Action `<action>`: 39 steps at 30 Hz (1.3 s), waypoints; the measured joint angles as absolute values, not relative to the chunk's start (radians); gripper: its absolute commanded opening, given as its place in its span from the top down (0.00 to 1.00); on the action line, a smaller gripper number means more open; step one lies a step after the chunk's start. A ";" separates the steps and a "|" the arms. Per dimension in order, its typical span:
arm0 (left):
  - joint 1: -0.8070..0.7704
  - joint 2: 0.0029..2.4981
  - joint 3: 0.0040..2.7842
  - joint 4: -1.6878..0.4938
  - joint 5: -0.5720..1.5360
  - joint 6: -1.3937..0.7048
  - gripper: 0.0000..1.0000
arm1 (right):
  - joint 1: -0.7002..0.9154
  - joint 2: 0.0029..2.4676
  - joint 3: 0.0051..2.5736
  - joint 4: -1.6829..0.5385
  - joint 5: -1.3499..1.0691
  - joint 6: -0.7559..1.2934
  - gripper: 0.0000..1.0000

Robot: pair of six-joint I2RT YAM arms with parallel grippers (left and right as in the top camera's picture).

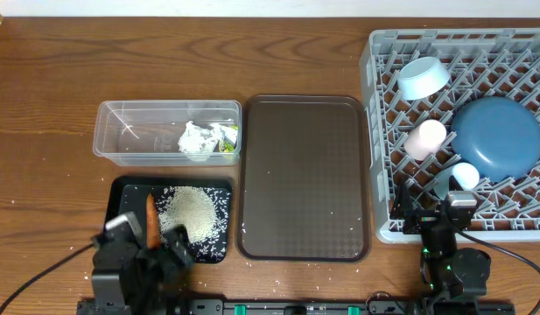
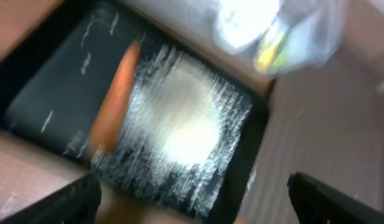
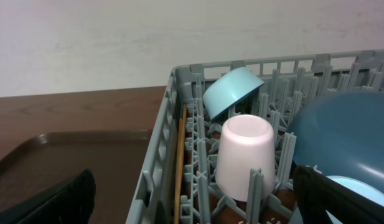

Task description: Sort waste into correct bins and load items into the dishwasher rack

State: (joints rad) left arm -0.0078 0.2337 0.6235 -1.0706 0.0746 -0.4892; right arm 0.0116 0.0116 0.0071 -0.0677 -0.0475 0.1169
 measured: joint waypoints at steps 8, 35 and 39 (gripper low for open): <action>-0.008 0.149 0.434 -0.453 0.072 -0.501 0.02 | 0.012 0.012 0.007 -0.068 -0.047 0.117 0.01; -0.008 0.010 0.012 -0.019 0.060 -0.019 0.02 | 0.012 0.012 0.007 -0.067 -0.048 0.117 0.01; -0.008 0.010 0.012 -0.019 0.060 0.029 0.02 | 0.012 0.012 0.007 -0.067 -0.048 0.117 0.01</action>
